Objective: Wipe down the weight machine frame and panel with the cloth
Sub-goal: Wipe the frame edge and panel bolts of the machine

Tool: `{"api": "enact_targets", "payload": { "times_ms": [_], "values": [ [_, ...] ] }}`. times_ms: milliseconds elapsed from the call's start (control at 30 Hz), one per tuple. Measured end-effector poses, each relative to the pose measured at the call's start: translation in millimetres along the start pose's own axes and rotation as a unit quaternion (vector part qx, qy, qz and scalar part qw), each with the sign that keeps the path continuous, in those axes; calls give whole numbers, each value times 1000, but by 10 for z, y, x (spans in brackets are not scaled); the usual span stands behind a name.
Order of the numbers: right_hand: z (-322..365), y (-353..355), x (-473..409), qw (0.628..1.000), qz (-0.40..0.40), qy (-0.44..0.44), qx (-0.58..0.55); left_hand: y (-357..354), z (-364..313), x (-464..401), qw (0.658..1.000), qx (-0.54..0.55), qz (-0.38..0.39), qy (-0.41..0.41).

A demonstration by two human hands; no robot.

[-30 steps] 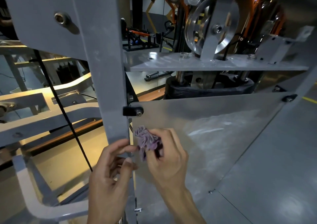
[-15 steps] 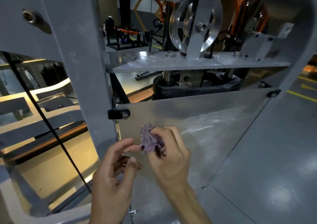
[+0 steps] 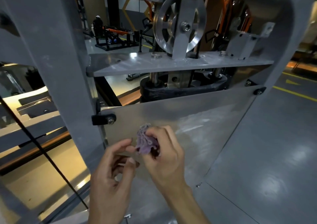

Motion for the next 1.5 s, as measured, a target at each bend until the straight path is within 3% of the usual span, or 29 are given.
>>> {"api": "enact_targets", "payload": {
  "times_ms": [133, 233, 300, 567, 767, 900, 1067, 1200, 1367, 1500],
  "values": [
    [-396, 306, -169, 996, -49, -26, 70, -60, 11, 5, 1000, 14, -8, -17],
    [-591, 413, -214, 989, -93, -107, 35, -99, 40, 14, 1000, 22, -7, -18],
    [-467, 310, -158, 989, -105, -97, 36, -124, 51, 15, 999, 23, -11, -22],
    [-259, 119, -120, 1000, -11, -2, -1, -306, 75, -41, 999, 9, -17, -42],
    [-1069, 698, -374, 992, -94, -75, 46, -489, 86, -68, 997, 17, -36, -59],
    [-1103, 651, -344, 986, -121, -116, -9, -642, 109, -80, 997, 18, -41, -58],
    [-619, 327, -271, 999, -37, -26, -16, -804, 100, -86, 996, 9, -51, -77],
    [-815, 467, -380, 1000, -12, 15, -18, -905, 87, -105, 994, -5, -65, -92],
    [-1519, 888, -498, 993, -96, -64, -26, -1032, 77, -126, 992, -19, -71, -98],
    [-1389, 718, -426, 990, -101, -95, -32, -1099, 71, -123, 992, -31, -77, -100]
  ]
}}
Point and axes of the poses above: each hand's wrist, its own x-axis away from the middle knuckle, its own y-axis out of the back of the hand, z = x × y, the point moved 6 cm from there along -x, towards the middle knuckle, and after that the axes turned 15 degrees about x, right-handed, at the moved point
